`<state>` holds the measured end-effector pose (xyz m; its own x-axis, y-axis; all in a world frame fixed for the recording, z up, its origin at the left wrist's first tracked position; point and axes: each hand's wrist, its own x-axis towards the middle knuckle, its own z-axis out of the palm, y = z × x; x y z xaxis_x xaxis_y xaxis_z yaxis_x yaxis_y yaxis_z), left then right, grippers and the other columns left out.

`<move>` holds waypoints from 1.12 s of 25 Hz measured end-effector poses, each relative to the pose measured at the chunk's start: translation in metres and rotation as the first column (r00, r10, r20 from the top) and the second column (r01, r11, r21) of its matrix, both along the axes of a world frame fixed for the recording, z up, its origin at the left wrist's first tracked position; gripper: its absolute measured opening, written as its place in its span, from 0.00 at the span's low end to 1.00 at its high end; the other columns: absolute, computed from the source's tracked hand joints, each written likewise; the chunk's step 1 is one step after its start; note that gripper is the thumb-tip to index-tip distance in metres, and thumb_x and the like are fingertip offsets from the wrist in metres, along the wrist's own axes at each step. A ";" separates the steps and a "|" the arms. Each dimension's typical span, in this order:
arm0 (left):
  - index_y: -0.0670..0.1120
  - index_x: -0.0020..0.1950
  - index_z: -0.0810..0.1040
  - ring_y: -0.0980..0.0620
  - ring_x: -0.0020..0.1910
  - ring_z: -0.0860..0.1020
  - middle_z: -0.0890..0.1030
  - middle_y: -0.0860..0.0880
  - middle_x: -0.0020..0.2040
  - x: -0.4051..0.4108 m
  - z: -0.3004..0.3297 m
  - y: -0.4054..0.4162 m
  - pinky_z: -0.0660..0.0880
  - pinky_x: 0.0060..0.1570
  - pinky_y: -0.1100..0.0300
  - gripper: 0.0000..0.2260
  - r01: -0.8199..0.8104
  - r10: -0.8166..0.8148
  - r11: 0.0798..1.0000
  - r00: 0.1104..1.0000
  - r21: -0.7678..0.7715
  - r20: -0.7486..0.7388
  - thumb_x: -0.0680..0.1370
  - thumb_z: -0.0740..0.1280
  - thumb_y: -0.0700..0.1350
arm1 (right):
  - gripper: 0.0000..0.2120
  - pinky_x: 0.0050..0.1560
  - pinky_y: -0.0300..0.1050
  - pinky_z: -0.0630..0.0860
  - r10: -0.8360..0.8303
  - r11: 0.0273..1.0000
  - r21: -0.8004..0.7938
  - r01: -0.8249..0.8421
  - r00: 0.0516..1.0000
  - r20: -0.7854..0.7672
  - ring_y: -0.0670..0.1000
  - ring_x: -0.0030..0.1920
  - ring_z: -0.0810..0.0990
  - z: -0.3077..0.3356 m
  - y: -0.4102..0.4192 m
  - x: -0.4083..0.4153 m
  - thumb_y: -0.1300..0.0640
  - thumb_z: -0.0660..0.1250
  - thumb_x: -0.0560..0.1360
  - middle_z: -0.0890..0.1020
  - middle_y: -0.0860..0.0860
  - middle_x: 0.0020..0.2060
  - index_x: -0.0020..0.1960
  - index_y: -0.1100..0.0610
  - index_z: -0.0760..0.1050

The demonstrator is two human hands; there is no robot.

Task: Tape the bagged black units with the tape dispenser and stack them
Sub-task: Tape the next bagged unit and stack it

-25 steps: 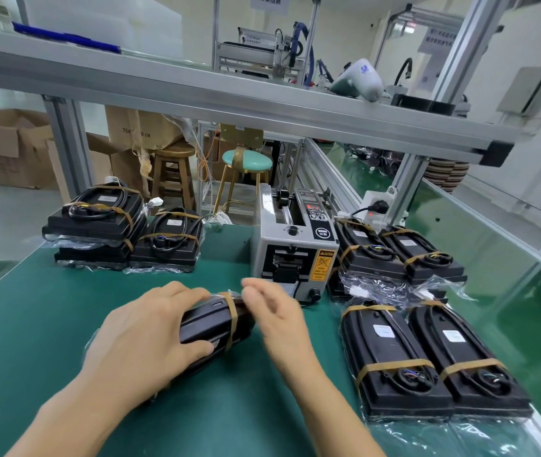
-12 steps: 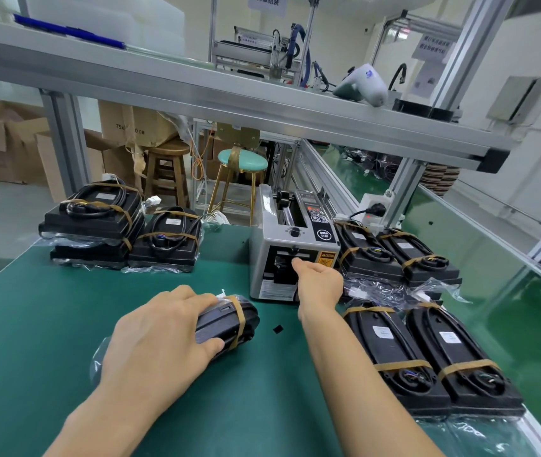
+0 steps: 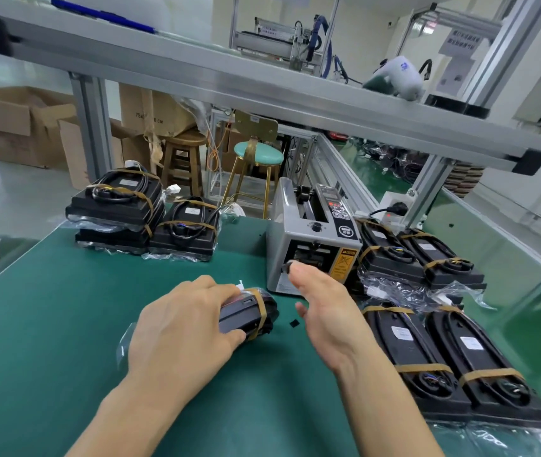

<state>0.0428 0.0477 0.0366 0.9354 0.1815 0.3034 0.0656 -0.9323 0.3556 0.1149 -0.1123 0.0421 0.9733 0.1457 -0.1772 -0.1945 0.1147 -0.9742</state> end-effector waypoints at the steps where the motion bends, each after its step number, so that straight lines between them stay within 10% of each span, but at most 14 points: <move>1: 0.63 0.57 0.75 0.59 0.46 0.73 0.74 0.59 0.45 0.000 0.000 0.000 0.61 0.35 0.63 0.18 -0.010 0.010 1.000 1.000 0.006 -0.007 0.68 0.69 0.61 | 0.04 0.48 0.36 0.64 0.089 0.996 -0.027 -0.089 0.995 0.035 0.34 0.51 0.78 0.001 0.004 -0.013 0.51 0.72 0.69 0.81 0.37 0.52 0.36 0.47 0.84; 14: 0.61 0.55 0.75 0.56 0.46 0.74 0.73 0.56 0.43 -0.003 -0.003 -0.003 0.66 0.37 0.60 0.17 -0.024 0.024 1.000 1.000 0.004 0.009 0.68 0.69 0.60 | 0.06 0.52 0.32 0.67 0.016 0.996 -0.092 -0.004 0.991 0.132 0.25 0.51 0.72 -0.020 0.023 -0.026 0.64 0.69 0.74 0.78 0.54 0.60 0.42 0.64 0.83; 28: 0.60 0.54 0.76 0.56 0.46 0.73 0.74 0.56 0.43 -0.004 -0.002 -0.004 0.62 0.36 0.60 0.16 -0.036 0.036 0.999 0.999 -0.008 0.016 0.68 0.69 0.60 | 0.07 0.49 0.33 0.67 -0.014 0.996 -0.087 0.025 0.992 0.122 0.25 0.46 0.74 -0.020 0.024 -0.029 0.62 0.72 0.71 0.76 0.50 0.62 0.36 0.55 0.84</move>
<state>0.0391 0.0440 0.0344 0.9234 0.2173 0.3163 0.0932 -0.9266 0.3644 0.0857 -0.0878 0.0218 0.9909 0.1157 -0.0687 -0.0727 0.0303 -0.9969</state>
